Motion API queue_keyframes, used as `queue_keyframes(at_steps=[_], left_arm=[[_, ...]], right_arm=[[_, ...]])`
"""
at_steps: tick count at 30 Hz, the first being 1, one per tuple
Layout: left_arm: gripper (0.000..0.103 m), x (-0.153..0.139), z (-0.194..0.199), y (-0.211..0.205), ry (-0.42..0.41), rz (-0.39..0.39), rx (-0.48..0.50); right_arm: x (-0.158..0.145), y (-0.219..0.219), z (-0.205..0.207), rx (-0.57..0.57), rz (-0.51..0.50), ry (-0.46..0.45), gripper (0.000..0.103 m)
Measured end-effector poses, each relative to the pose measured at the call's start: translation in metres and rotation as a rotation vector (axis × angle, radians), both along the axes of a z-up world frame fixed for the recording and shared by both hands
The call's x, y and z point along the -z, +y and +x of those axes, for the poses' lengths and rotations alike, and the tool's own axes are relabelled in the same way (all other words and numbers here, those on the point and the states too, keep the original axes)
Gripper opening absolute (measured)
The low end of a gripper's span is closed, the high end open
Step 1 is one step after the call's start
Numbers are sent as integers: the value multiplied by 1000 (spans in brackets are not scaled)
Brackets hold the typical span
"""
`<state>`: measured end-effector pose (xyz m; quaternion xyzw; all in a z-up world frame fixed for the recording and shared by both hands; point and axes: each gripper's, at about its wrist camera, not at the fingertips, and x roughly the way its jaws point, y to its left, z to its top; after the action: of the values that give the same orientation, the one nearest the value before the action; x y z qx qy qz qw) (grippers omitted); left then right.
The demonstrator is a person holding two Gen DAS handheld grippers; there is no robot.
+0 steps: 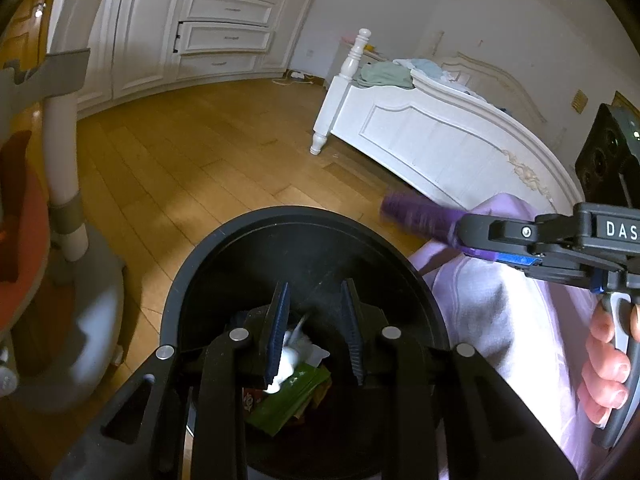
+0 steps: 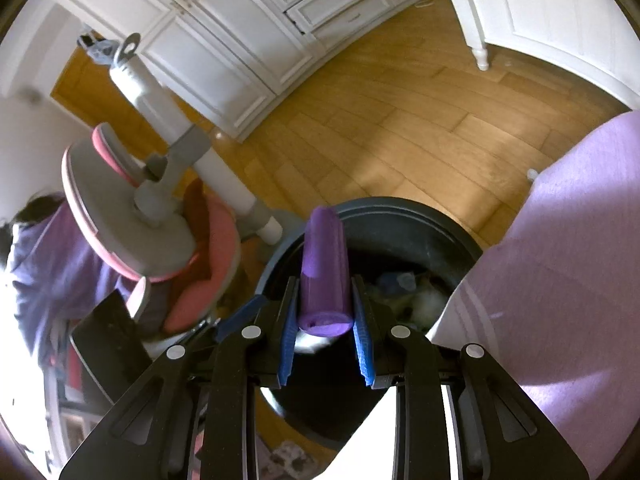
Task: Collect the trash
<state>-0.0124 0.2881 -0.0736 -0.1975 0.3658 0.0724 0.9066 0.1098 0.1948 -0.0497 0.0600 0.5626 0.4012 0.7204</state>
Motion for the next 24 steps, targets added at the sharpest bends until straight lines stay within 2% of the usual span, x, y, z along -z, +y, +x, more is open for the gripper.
queue_keyframes(at_steps=[3, 5, 8, 10, 14, 15, 16, 17, 18, 21, 24], left_arm=[[33, -2, 0, -1, 11, 5, -8], [53, -4, -2, -3, 6, 16, -16], [72, -13, -7, -9, -17, 50, -23], [80, -20, -10, -14, -26, 69, -21], [81, -37, -11, -29, -45, 91, 10], [84, -42, -11, -36, -51, 102, 24], [93, -47, -11, -43, -61, 116, 34], [97, -51, -12, -49, -75, 129, 39], [97, -59, -14, -60, -101, 151, 53], [97, -73, -15, -85, -134, 169, 96], [97, -86, -14, -113, -159, 194, 128]], right_arm=[[0, -3, 0, 6, 9, 6, 28], [-1, -10, 0, 19, 31, 14, 32], [-5, -23, -1, 44, 62, 11, 46], [-9, -35, -4, 64, 85, 8, 62], [-16, -68, -9, 106, 167, 26, 66], [-18, -77, -9, 118, 183, 28, 66], [-21, -88, -11, 131, 198, 25, 66], [-25, -99, -12, 143, 207, 19, 66], [-29, -113, -14, 160, 215, 6, 66], [-40, -146, -19, 206, 216, -40, 79], [-53, -178, -29, 233, 198, -104, 79]])
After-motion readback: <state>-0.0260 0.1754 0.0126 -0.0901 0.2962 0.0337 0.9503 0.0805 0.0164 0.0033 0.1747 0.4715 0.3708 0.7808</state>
